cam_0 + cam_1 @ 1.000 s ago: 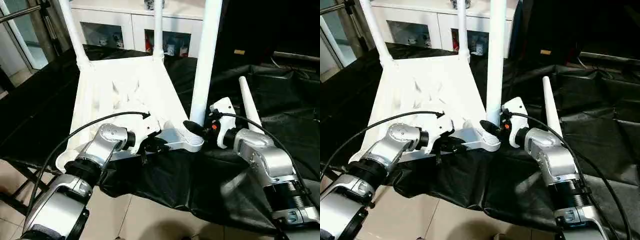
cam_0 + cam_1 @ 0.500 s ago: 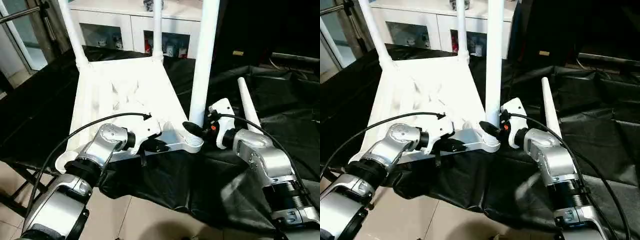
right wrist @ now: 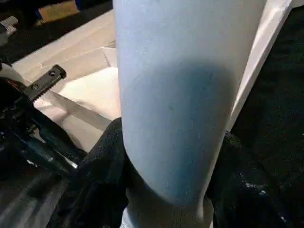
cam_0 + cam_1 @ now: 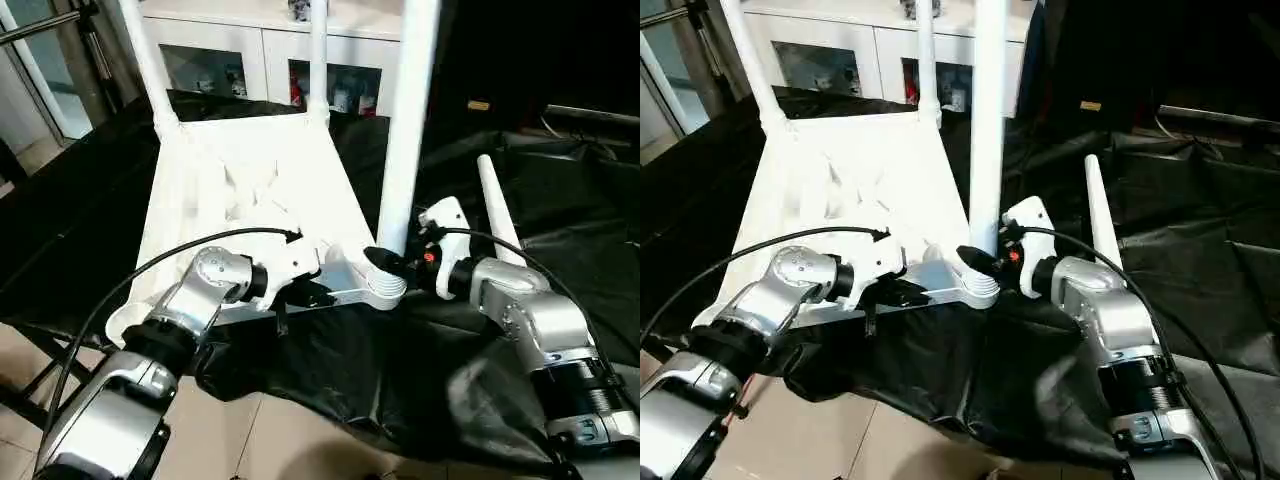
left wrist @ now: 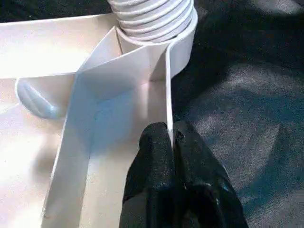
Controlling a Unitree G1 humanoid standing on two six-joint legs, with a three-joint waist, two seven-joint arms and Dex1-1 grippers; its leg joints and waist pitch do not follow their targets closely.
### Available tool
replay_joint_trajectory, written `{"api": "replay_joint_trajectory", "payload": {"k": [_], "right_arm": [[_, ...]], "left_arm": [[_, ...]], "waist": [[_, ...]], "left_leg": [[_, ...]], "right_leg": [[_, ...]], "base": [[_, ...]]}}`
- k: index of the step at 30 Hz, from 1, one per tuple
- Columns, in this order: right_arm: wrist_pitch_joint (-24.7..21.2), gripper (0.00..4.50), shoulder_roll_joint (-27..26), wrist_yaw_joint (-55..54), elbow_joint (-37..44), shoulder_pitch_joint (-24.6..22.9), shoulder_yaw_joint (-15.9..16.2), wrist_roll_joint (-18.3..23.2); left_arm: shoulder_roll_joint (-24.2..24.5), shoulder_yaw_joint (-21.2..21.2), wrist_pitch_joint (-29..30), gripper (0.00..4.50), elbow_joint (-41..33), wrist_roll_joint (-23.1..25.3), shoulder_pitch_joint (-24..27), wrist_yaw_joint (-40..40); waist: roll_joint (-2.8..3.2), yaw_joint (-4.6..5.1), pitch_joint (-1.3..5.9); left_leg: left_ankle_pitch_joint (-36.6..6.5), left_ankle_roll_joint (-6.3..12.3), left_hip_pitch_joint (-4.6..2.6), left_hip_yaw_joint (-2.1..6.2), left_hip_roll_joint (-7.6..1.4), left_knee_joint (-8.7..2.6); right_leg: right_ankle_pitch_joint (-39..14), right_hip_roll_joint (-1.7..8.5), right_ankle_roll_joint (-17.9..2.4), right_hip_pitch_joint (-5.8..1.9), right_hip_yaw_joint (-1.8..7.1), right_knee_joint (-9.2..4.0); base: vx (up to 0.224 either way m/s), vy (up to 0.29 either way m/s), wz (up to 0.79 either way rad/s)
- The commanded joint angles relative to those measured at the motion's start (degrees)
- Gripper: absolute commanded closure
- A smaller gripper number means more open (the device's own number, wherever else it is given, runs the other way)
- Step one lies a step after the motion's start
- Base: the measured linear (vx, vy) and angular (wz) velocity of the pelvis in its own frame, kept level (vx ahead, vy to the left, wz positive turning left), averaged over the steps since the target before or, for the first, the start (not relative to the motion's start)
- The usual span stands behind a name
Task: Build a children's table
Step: Insert table leg to table base
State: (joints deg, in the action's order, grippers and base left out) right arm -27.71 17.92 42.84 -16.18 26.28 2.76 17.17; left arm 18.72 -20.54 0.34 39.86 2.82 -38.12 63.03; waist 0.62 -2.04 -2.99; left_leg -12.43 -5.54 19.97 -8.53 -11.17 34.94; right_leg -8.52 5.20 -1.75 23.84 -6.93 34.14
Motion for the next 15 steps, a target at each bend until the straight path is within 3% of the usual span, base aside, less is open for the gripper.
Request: {"api": "replay_joint_trajectory", "payload": {"k": [1, 15], "right_arm": [[0.99, 2.61, -0.15, 0.14, -0.84, -2.1, -1.05, 0.57], [9.74, 2.61, -3.98, -1.52, -2.67, -9.6, -3.83, 1.96]], "left_arm": [[1.19, 0.0, 1.21, 4.5, -1.83, 0.13, 1.13, 1.0], [1.5, 0.7, 4.18, 4.5, -5.08, -0.2, 2.2, -0.1]], "waist": [[0.09, -0.47, 4.19], [0.54, -0.24, 3.99]], "left_leg": [[-6.56, 3.71, 0.74, -0.31, -1.51, -4.08], [-8.69, 3.35, 0.67, -0.27, -1.42, -4.37]], "right_leg": [[-16.39, 3.42, -10.21, -4.44, 3.14, -4.12], [-18.15, 3.2, -9.46, -4.29, 3.01, -4.65]], "base": [[0.0, 0.0, 0.0], [0.0, 0.0, 0.0]]}}
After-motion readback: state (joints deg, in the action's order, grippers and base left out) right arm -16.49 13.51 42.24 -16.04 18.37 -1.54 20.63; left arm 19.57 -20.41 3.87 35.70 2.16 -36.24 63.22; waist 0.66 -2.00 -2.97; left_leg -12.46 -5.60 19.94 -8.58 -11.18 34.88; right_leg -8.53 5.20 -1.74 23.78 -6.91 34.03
